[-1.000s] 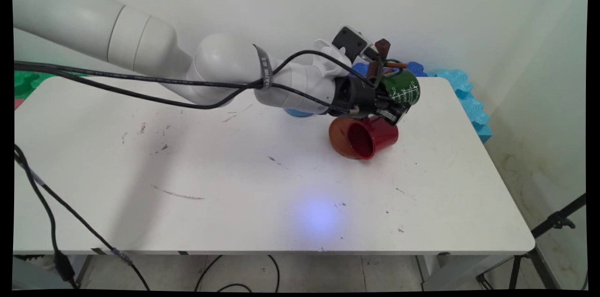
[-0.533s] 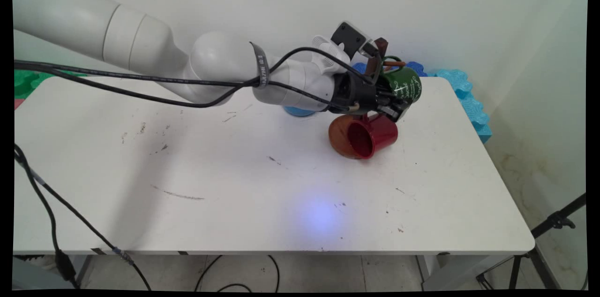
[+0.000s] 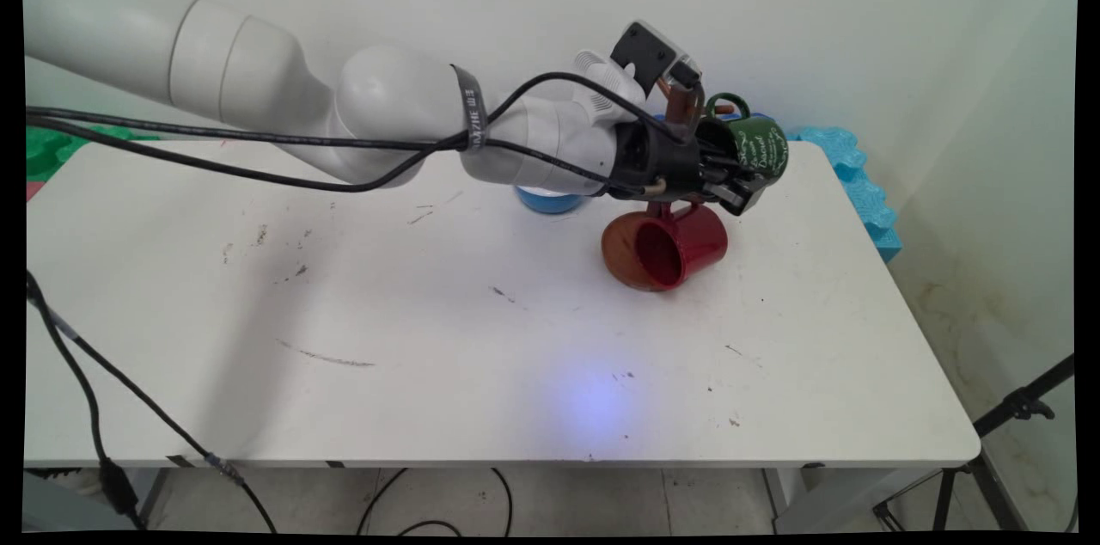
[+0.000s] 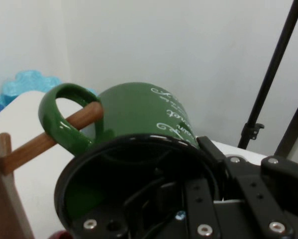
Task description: Place the picked object on the table
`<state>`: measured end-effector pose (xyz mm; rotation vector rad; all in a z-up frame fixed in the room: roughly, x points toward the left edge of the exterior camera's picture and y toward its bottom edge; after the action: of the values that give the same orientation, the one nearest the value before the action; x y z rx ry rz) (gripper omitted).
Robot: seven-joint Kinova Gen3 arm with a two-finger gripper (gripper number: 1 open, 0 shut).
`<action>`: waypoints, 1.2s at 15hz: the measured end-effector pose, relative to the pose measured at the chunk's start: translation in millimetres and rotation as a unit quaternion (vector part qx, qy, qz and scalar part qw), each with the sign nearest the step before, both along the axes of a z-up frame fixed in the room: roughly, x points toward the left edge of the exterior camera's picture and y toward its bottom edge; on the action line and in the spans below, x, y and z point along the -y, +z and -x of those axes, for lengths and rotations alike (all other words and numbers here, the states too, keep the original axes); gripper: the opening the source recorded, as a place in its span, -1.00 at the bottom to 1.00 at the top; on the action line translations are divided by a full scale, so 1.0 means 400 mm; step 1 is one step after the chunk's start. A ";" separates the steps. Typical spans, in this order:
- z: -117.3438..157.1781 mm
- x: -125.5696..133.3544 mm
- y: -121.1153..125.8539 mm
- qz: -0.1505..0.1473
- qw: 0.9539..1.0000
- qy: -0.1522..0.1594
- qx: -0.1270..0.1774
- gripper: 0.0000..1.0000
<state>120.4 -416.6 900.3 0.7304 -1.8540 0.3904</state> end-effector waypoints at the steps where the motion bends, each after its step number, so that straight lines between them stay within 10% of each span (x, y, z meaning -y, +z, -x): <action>1: 0.001 -0.006 0.006 0.002 1.000 -0.003 -0.002 -1.00; 18: -0.065 -0.182 0.113 0.012 0.997 -0.075 0.033 -1.00</action>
<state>146.4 -343.9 945.6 0.5642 -1.9493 0.3435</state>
